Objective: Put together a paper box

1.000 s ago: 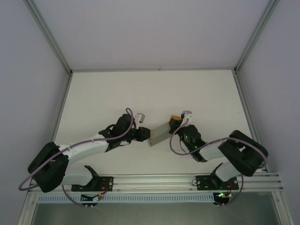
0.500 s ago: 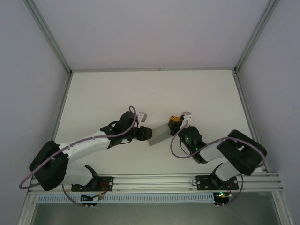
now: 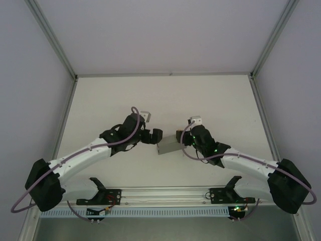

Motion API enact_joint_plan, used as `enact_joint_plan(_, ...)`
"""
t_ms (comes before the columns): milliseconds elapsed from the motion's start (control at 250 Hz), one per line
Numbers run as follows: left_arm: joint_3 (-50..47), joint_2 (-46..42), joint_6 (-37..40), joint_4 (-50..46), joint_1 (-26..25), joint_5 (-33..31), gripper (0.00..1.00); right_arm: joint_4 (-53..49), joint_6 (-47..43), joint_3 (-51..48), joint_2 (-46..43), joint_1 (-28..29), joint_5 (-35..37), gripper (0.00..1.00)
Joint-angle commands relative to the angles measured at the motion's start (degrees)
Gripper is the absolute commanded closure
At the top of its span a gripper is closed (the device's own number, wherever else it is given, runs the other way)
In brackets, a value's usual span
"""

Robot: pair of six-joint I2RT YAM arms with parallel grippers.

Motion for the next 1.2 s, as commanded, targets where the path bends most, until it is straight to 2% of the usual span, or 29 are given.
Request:
enact_joint_plan(0, 3.5, -1.5, 1.9, -3.6, 0.0, -8.3, 0.0, -9.7, -1.4, 4.3, -1.9, -0.1, 1.4, 0.15)
enact_joint_plan(68, 4.9, -1.4, 1.9, -4.8, 0.0, -11.0, 0.0, -10.4, -4.0, 5.6, -2.6, -0.6, 0.3, 0.0)
enact_joint_plan(176, 5.1, -1.4, 2.0, -5.8, 0.1, -14.5, 0.0, -11.5, -12.6, 7.8, -3.6, -1.9, -6.9, 0.0)
enact_joint_plan(279, 4.6, -1.5, 1.1, -7.4, 1.2, -17.3, 0.0, -17.4, -28.8, 11.5, -3.6, -2.2, -20.2, 0.0)
enact_joint_plan(367, 3.4, -1.9, -0.2, -8.0, 2.8, -17.9, 0.0, -28.9, -43.3, 16.5, -1.6, -2.1, -33.2, 0.01)
enact_joint_plan(455, 1.5, -2.4, -1.7, -7.4, 4.4, -15.3, 0.0, -42.0, -56.7, 22.0, 2.6, -1.7, -40.2, 0.0)
enact_joint_plan(499, 0.4, -2.5, -2.5, -7.0, 4.9, -15.3, 0.0, -45.2, -61.7, 24.0, 4.8, -1.5, -39.1, 0.0)
enact_joint_plan(559, -0.7, -2.3, -3.2, -6.7, 5.6, -15.7, 0.0, -46.3, -66.0, 27.0, 8.2, -1.5, -34.2, 0.0)
enact_joint_plan(647, -1.1, -1.8, -4.1, -7.6, 6.5, -16.3, 0.0, -49.2, -70.0, 31.5, 13.8, -1.5, -29.0, 0.0)
enact_joint_plan(795, -1.2, -1.8, -4.6, -8.8, 7.8, -17.1, 0.0, -43.5, -73.1, 34.2, 22.3, -0.4, -16.9, 0.0)
enact_joint_plan(922, -1.6, -2.3, -4.8, -9.5, 8.3, -18.1, 0.0, -41.6, -75.3, 35.8, 27.7, 0.1, -15.5, 0.03)
enact_joint_plan(1066, -3.0, -3.4, -5.2, -9.2, 9.0, -18.9, 0.0, -42.8, -74.3, 37.5, 31.8, 1.9, -14.5, 0.18)
enact_joint_plan(1194, -2.8, -3.5, -5.2, -10.1, 9.3, -19.9, 0.0, -33.6, -72.7, 34.3, 31.8, 4.2, -7.2, 0.35)
